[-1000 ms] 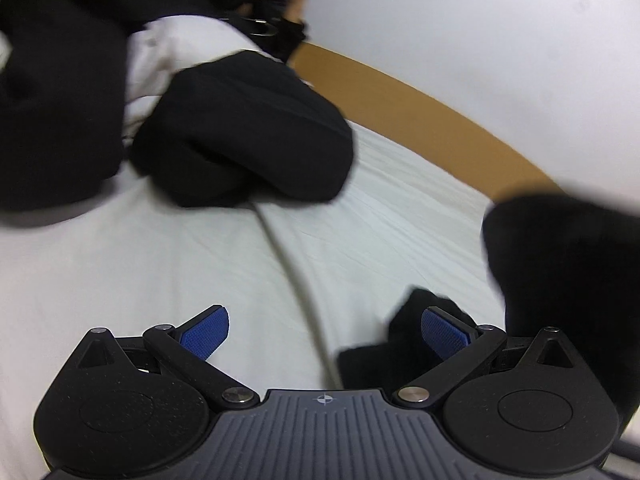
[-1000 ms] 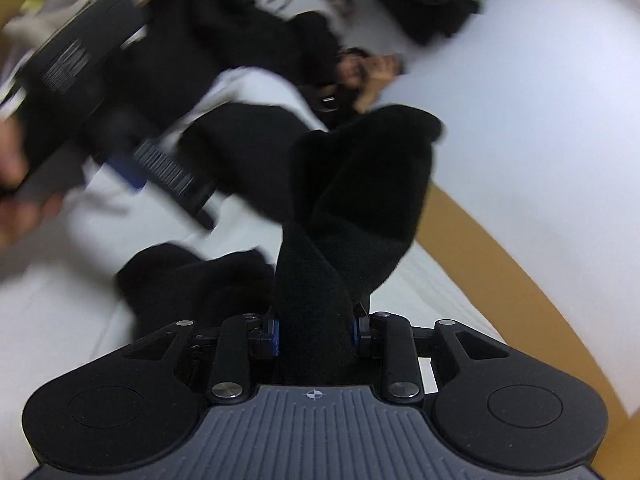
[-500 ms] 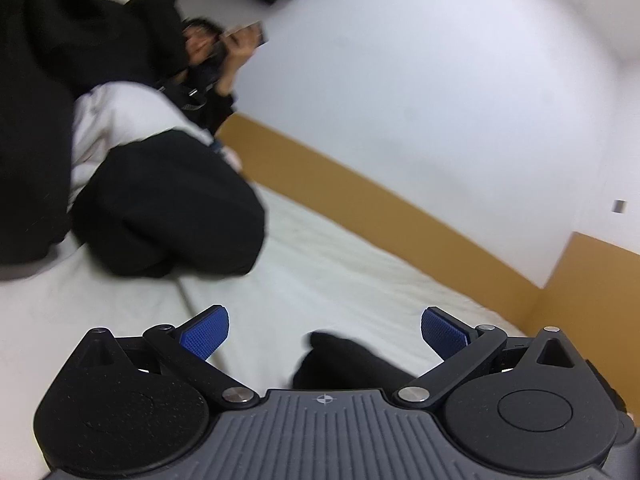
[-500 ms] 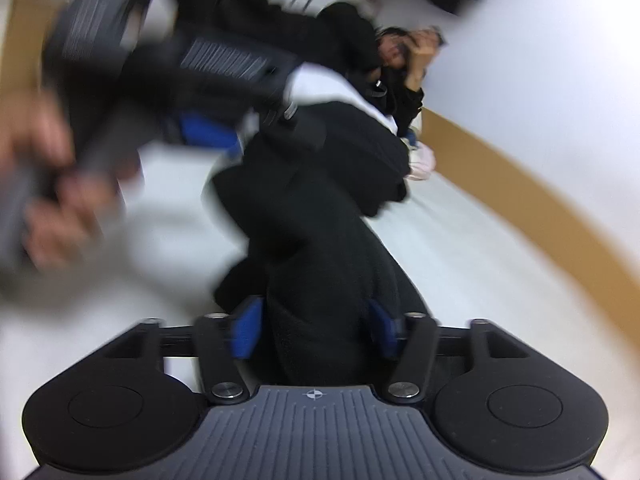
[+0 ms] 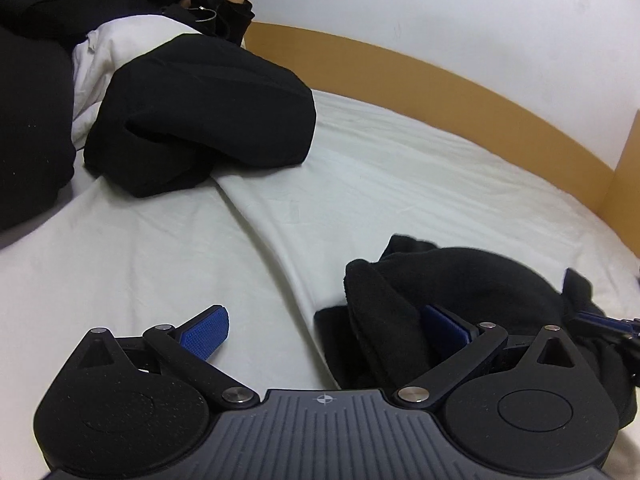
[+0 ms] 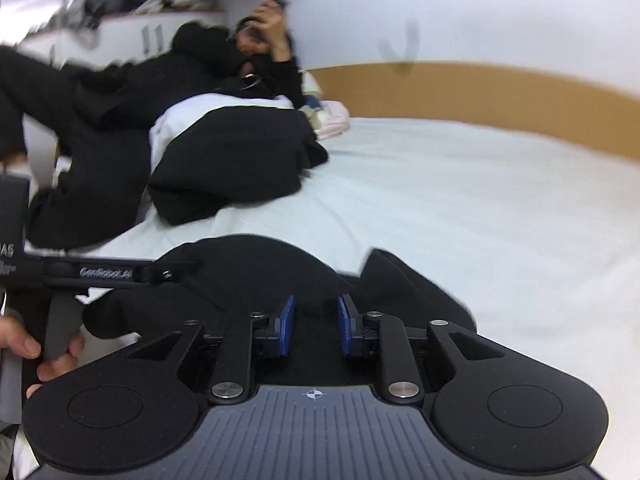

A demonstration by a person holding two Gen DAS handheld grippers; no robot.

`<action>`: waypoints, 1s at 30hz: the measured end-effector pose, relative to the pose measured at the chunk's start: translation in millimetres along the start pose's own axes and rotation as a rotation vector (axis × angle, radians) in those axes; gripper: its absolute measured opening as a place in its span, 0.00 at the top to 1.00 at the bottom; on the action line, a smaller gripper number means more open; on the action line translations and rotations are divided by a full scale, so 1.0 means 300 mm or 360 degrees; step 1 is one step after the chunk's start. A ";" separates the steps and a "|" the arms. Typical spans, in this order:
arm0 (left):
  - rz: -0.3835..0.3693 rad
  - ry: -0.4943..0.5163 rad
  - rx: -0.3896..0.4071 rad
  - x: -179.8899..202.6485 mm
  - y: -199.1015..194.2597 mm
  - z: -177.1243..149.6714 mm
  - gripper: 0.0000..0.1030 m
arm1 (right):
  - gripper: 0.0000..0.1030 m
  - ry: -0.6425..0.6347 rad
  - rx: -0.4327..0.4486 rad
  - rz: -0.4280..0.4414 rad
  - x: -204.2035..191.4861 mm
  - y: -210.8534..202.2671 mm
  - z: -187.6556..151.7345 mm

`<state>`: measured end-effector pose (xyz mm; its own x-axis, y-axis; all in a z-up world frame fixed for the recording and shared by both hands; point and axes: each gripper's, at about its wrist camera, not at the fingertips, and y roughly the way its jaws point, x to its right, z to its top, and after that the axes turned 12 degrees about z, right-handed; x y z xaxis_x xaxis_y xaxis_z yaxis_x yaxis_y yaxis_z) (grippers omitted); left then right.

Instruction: Fold clothes

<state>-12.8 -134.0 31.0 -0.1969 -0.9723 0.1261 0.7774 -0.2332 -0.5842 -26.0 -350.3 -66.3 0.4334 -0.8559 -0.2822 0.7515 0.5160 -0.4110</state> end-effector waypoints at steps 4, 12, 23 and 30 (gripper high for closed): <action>0.0029 0.0004 -0.0008 0.015 0.005 0.007 0.00 | 0.79 0.0041 0.0004 -0.0064 -0.012 0.004 -0.010; -0.0105 0.0054 0.0161 0.015 -0.176 0.055 0.01 | 0.71 -0.0115 0.0078 -0.0163 -0.118 -0.104 0.021; -0.0223 0.0131 -0.0042 0.044 -0.027 -0.010 0.00 | 0.71 -0.0068 -0.0105 -0.0268 -0.046 0.028 -0.066; -0.0199 0.0136 0.0021 0.034 -0.068 -0.012 0.00 | 0.32 -0.0136 0.0052 -0.0369 -0.066 -0.023 -0.084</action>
<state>-32.8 -139.2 41.3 -0.3421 -0.9309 0.1281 0.7513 -0.3528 -0.5578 -52.4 -336.0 -79.8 0.2870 -0.9517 -0.1088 0.8509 0.3054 -0.4274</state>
